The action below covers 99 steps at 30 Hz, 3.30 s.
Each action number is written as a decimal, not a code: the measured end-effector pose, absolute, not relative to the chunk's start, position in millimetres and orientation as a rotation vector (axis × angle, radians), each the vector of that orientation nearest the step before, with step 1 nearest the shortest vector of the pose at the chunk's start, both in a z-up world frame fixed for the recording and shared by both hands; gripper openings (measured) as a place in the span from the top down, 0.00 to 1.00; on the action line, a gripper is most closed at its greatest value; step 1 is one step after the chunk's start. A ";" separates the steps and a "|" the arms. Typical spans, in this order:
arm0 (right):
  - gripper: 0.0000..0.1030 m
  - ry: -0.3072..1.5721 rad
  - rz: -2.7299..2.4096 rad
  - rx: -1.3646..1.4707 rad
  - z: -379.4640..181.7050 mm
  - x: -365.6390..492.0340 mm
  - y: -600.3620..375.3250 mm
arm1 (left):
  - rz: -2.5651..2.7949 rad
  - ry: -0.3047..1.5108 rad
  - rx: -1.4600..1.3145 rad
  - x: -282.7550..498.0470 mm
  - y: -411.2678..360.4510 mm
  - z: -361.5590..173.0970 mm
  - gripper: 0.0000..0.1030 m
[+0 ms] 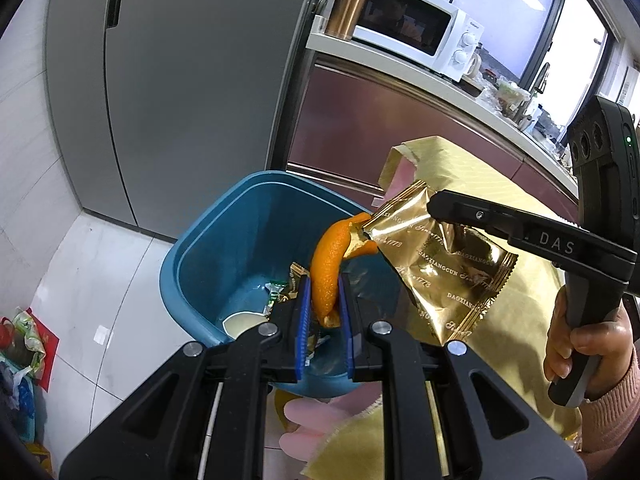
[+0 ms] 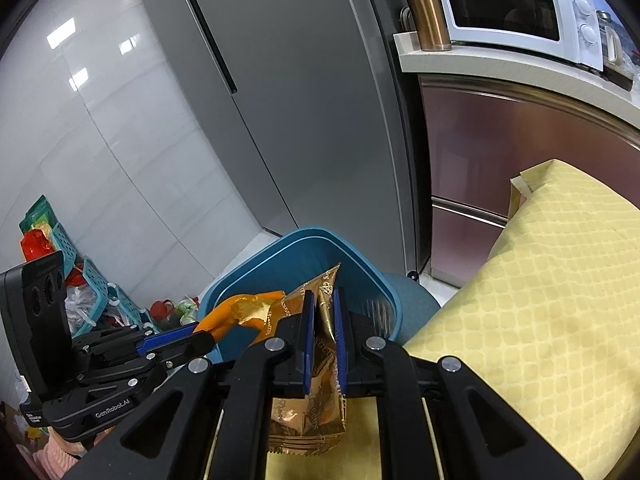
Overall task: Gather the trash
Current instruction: 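Open both tools to drop the orange peel and gold wrapper into the wastebasket, then move both open tools back to the foam nets and orange peel on the table, then grasp a white foam net with the left tool while the right tool grasps an orange peel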
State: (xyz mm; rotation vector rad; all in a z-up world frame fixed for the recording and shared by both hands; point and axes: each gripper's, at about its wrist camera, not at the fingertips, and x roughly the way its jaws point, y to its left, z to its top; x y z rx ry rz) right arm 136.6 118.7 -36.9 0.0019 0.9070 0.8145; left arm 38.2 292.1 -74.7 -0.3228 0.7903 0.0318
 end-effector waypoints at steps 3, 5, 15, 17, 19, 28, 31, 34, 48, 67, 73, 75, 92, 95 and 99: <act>0.92 0.922 0.808 -0.002 -42.0 139.9 124.2 | 0.039 0.797 -0.324 41.2 292.9 -77.5 0.86; 0.92 0.931 0.804 -0.008 -45.8 141.6 128.8 | 0.044 0.803 -0.326 44.6 293.5 -79.6 0.86; 0.92 0.984 0.806 -0.031 -63.2 150.6 154.3 | 0.057 0.832 -0.340 61.4 297.0 -93.7 0.84; 0.92 0.993 0.813 -0.036 -64.5 151.0 159.4 | 0.052 0.836 -0.349 64.0 297.4 -96.4 0.83; 0.90 0.992 0.815 -0.043 -64.2 151.0 162.9 | 0.046 0.839 -0.358 67.5 297.4 -99.0 0.83; 0.90 0.988 0.821 -0.029 -61.4 145.4 150.5 | 0.027 0.827 -0.375 71.8 291.6 -102.5 0.84; 0.89 0.985 0.829 -0.022 -58.6 143.1 140.9 | 0.011 0.811 -0.378 68.7 288.6 -98.2 0.84; 0.84 0.963 0.839 -0.019 -50.3 134.3 126.2 | -0.012 0.791 -0.373 64.6 282.2 -90.8 0.84; 0.66 0.803 0.758 0.002 1.4 90.6 18.0 | -0.240 0.734 -0.307 54.7 201.0 -61.1 0.69; 0.66 0.730 0.363 0.207 -3.6 69.2 -172.5 | -0.595 0.736 -0.125 81.9 6.8 -33.5 0.60; 0.66 0.739 0.283 0.265 -17.0 63.5 -214.3 | -0.652 0.732 -0.032 91.1 -52.6 -25.6 0.55; 0.66 0.739 0.274 0.280 -18.9 64.0 -223.1 | -0.655 0.731 -0.012 94.6 -66.4 -24.7 0.52; 0.66 0.774 0.307 0.343 -36.2 73.9 -229.5 | -0.582 0.803 0.046 137.2 -98.5 -36.2 0.84; 0.66 0.764 0.281 0.327 -35.0 72.1 -233.7 | -0.576 0.794 0.030 135.6 -89.0 -31.7 0.87; 0.64 0.763 0.227 0.329 -36.4 70.4 -247.7 | -0.571 0.774 0.010 129.5 -77.3 -24.9 0.87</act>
